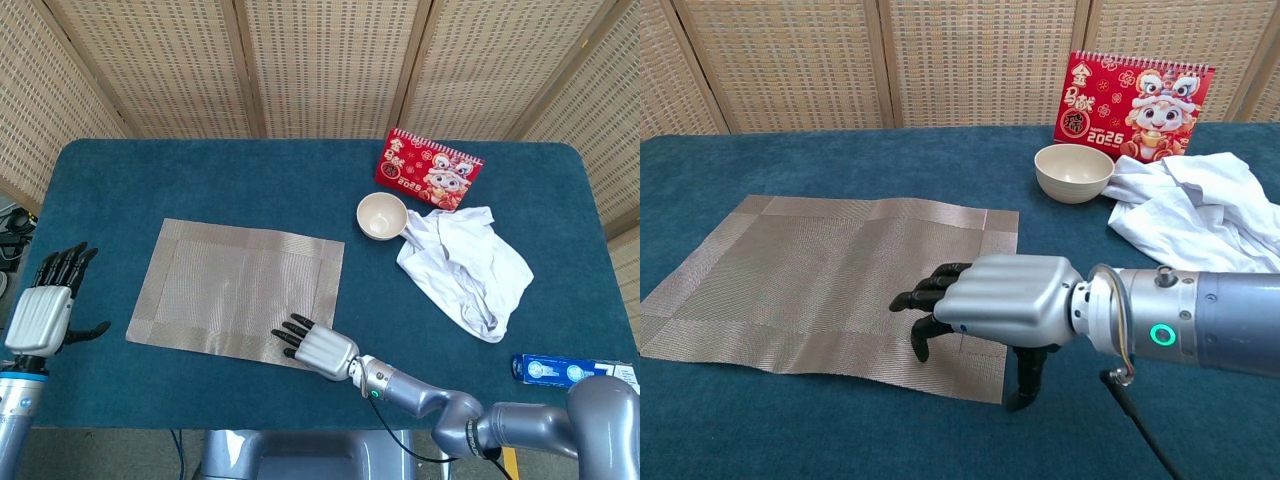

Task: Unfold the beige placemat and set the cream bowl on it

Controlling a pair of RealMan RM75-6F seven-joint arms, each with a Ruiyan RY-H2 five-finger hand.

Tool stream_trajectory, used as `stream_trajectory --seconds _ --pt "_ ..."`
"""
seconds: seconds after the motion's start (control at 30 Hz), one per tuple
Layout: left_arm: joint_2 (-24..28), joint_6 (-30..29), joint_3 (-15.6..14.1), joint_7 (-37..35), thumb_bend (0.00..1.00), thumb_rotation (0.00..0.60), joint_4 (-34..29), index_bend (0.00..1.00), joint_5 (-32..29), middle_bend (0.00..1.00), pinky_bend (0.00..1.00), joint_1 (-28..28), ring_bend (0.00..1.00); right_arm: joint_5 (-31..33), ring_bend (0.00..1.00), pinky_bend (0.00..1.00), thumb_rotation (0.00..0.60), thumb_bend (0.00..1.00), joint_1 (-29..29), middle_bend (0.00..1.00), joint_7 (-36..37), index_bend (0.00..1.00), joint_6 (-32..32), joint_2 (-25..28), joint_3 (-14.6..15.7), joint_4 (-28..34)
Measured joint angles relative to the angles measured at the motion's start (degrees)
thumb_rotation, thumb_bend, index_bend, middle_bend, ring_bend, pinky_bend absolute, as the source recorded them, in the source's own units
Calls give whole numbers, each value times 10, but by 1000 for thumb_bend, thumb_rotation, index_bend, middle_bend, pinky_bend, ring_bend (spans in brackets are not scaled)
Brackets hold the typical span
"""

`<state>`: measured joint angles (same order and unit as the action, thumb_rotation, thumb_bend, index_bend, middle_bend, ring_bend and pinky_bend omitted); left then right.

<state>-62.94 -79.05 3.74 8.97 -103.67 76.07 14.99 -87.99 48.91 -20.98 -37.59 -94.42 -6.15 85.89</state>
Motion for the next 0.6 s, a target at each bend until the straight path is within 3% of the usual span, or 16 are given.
stream_trajectory --seconds 0.37,0.6 --pt "3 9 7 -10 0 600 5 0 -3 0 0 -3 0 -16 0 0 600 141 3 0 44 332 -38 -37 28 -60" --pt "4 14 11 -13 0 600 7 0 -5 0 0 -3 0 -14 0 0 600 142 7 0 54 335 -48 -50 32 -77"
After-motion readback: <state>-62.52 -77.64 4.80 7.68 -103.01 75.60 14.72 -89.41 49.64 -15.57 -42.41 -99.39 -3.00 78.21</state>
